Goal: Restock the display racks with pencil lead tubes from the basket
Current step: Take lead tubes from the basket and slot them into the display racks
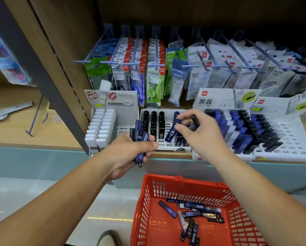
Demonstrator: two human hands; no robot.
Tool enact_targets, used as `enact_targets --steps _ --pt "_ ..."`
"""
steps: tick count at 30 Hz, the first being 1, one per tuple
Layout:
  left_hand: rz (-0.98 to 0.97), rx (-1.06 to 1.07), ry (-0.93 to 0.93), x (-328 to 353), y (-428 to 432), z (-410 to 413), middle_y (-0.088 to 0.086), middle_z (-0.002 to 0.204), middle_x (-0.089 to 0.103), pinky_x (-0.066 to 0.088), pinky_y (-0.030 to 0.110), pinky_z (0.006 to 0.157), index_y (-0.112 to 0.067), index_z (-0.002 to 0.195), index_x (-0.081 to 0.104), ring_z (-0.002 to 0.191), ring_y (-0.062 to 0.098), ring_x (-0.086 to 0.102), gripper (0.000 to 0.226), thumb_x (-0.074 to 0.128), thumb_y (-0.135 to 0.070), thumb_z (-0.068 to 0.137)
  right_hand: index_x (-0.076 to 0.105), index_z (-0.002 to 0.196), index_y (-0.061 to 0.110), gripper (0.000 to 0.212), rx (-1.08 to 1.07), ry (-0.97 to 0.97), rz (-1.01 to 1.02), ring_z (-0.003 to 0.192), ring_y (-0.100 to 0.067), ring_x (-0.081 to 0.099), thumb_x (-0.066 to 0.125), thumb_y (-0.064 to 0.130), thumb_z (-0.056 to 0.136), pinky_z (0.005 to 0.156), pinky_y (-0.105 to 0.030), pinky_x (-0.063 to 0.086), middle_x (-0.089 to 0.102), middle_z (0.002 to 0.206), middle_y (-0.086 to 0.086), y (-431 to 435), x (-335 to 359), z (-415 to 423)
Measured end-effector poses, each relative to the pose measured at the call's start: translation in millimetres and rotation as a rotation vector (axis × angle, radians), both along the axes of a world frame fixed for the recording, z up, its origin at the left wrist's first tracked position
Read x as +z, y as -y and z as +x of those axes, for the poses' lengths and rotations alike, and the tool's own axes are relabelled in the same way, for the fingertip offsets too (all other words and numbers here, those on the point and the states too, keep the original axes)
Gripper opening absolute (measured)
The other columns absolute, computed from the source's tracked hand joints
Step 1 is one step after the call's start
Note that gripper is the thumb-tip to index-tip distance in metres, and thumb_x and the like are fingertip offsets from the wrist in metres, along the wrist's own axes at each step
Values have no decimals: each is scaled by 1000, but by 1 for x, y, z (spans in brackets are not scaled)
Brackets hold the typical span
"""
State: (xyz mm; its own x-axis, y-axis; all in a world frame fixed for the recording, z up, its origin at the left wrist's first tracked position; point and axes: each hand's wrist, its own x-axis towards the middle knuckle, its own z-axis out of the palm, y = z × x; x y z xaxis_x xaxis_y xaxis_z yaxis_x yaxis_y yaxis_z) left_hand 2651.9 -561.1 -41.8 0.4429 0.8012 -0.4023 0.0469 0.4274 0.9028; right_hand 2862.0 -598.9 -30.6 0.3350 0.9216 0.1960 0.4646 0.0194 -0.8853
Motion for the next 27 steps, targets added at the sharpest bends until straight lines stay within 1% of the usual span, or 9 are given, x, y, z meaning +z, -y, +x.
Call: enact_targets --steps 2,5,7,9,12,15,18,22,27 --pt "12 -10 -29 1 1 -2 12 77 65 50 27 55 -7 96 70 62 17 59 14 77 -19 92 70 88 25 19 19 41 -7 66 -7 58 79 9 87 65 -9 45 69 79 2 -5 -4 -3" --pt "5 12 -64 1 2 -6 11 70 60 54 32 54 -11 84 63 54 19 57 26 78 -30 92 68 84 28 20 59 110 -70 61 -3 54 79 11 88 63 -12 46 69 77 2 -13 -11 -7" --pt "34 4 -92 0 3 -6 9 66 56 49 31 51 -12 79 60 51 18 52 31 80 -34 90 67 83 29 21 36 156 -89 62 -4 55 78 13 88 62 -15 47 67 75 5 -17 -13 -7" --pt "78 12 -93 -4 4 -4 7 65 55 43 30 49 -10 83 60 51 18 49 32 81 -34 89 68 83 29 21 -8 134 -67 66 -8 59 79 12 88 63 -12 47 68 76 4 -20 -10 -5" --pt "119 47 -55 -9 4 4 6 63 54 41 28 47 -2 102 63 50 18 49 36 82 -29 88 69 84 31 23 -63 59 -19 75 -13 63 78 10 88 67 -6 45 70 81 0 -19 -3 4" --pt "106 55 -7 -9 0 15 2 63 55 42 26 47 -6 114 62 52 16 50 37 82 -20 88 67 86 34 25 -74 76 0 77 -11 64 76 12 90 68 -8 47 70 84 4 -19 3 10" --pt "106 33 7 -6 -3 25 5 63 57 41 27 46 -5 106 60 52 17 52 36 86 -18 85 66 87 35 23 -79 154 15 78 -8 64 75 15 92 71 -11 49 69 85 10 -31 8 13" --pt "140 73 -14 -6 -6 31 10 75 72 40 29 45 -6 104 63 54 21 57 39 87 -28 83 68 90 29 16 -30 289 -40 78 -8 64 76 15 90 78 -29 54 67 81 16 -56 15 15" --pt "155 112 46 -6 -8 30 11 73 67 41 29 45 -4 106 63 52 19 58 36 84 -25 86 69 84 28 19 55 350 -155 85 -16 67 80 13 86 84 -33 55 71 84 10 -75 8 22"
